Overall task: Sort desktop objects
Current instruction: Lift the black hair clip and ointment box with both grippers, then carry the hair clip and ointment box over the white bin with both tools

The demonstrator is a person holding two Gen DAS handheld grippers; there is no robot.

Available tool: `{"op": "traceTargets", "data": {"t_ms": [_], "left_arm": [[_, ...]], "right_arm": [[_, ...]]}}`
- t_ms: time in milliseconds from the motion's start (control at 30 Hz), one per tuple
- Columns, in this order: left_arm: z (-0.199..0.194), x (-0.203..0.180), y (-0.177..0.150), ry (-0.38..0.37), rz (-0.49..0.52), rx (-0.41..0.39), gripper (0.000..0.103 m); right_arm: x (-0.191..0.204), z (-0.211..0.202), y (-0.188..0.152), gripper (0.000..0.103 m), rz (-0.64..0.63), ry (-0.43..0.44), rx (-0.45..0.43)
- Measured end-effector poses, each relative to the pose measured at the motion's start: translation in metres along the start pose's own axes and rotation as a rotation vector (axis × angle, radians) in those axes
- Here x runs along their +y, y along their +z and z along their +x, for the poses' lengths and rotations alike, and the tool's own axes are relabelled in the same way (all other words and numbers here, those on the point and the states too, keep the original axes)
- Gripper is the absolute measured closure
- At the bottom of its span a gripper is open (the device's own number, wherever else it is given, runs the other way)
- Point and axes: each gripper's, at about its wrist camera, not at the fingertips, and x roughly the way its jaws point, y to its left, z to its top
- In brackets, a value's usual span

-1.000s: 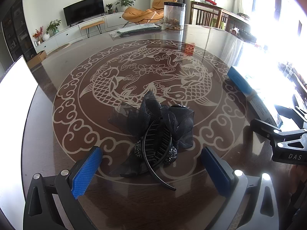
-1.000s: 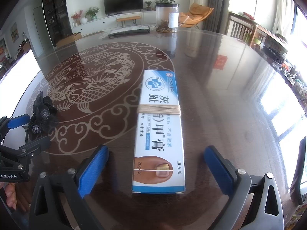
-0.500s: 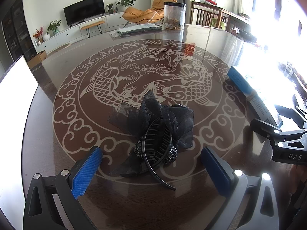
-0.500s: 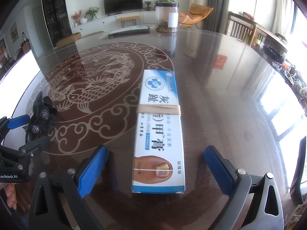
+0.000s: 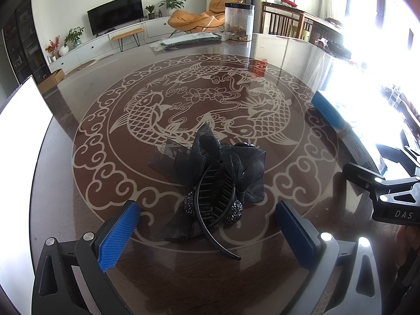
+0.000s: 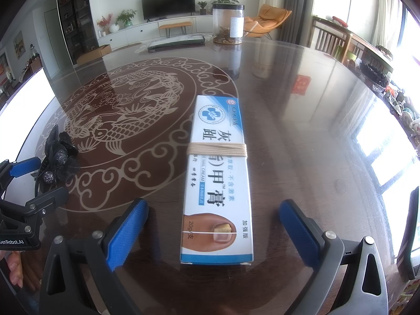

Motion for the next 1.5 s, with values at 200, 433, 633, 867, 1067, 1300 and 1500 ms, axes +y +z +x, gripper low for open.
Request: {"op": "traceTargets", "data": {"t_ms": [200,433,633,867,1067,1300,1500], "left_arm": [[0.000,0.000,0.000,0.000,0.000,0.000,0.000],[0.001,0.000,0.001,-0.010,0.001,0.002,0.000],[0.012,0.006,0.023,-0.028,0.037,0.066,0.000],[0.005,0.010,0.024,-0.033,0.045,-0.002,0.046],[-0.014,0.025,0.015,-0.058,-0.010,-0.041,0.068],[-0.074,0.028,-0.004,-0.084,-0.028,-0.159,0.068],[-0.122,0.037,-0.012,-0.101,-0.054,-0.237,0.068]], "right_arm": [[0.000,0.000,0.000,0.003,0.000,0.000,0.000],[0.000,0.000,0.000,0.002,0.001,0.003,0.001],[0.002,0.003,0.003,0.000,-0.015,0.015,0.041],[0.004,0.020,0.042,0.001,-0.050,0.033,0.158],[0.003,0.005,0.040,0.059,-0.084,0.047,0.111],[-0.001,-0.049,0.034,0.059,-0.056,0.126,0.036],[0.010,-0.077,0.036,0.059,-0.066,0.175,0.017]]}}
